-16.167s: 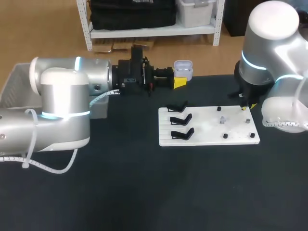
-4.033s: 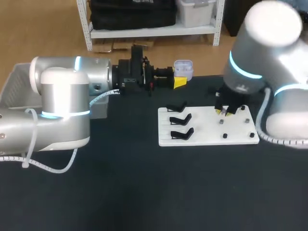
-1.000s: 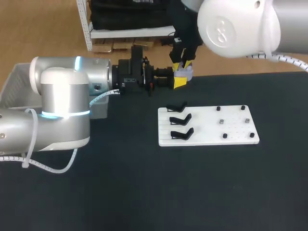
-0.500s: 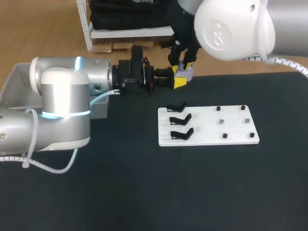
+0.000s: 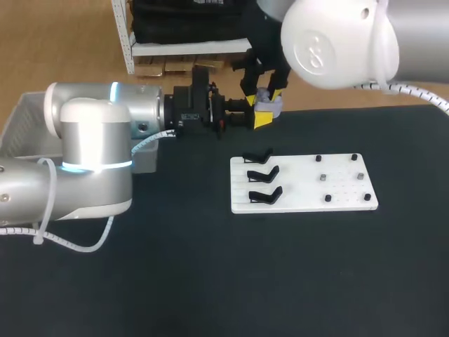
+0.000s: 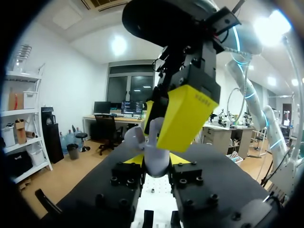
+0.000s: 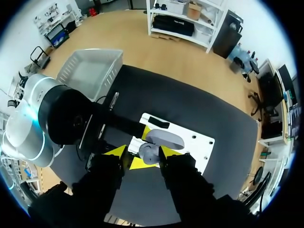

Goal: Pick up each earbud case from the left stands, insert the matching earbuds, close the lid, and place the case in the box.

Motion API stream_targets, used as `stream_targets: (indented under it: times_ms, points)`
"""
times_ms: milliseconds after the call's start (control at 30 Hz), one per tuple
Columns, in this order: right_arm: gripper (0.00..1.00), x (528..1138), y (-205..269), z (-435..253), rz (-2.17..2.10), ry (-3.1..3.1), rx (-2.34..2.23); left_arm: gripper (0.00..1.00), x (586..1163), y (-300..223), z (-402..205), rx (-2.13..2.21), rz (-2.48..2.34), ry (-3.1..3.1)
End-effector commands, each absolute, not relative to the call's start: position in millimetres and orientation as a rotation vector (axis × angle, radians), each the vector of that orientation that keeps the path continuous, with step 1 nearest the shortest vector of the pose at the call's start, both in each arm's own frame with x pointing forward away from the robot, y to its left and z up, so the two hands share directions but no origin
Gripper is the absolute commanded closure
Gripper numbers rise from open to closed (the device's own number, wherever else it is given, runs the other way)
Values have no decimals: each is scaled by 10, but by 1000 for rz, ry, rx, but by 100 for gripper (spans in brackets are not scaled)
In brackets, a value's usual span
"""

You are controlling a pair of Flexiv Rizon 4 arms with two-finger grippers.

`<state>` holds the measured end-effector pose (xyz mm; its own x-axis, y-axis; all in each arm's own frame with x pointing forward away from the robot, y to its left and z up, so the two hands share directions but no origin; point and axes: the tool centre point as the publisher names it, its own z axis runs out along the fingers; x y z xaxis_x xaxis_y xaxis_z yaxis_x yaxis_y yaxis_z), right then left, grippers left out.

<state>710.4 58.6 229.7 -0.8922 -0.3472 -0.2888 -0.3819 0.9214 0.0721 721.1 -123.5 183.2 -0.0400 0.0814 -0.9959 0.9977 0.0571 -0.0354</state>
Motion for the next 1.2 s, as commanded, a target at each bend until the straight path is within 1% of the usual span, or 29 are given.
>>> stream_targets:
  times_ms: [33,533,633,733,867,967,1200]
  points:
    - [59,7098,572,2309,181,2807,-545,100,7178,-1224,1821,1204,-1151,1319]
    - [58,7081,548,2370,147,2803,-541,100,7178,-1224,1821,1204,-1151,1319]
    - [58,7108,517,2496,159,2777,-520,100,7178,-1224,1821,1204,-1151,1319]
    - [58,7210,485,2609,210,2732,-457,100,7178,-1224,1821,1204,-1151,1319]
    - [51,7401,453,2614,246,2672,-396,100,7178,-1224,1821,1204,-1151,1319]
    - [51,7548,445,2583,297,2635,-364,100,7178,-1224,1821,1204,-1151,1319]
    - [53,7821,357,2355,270,2641,-269,100,7178,-1224,1821,1204,-1151,1319]
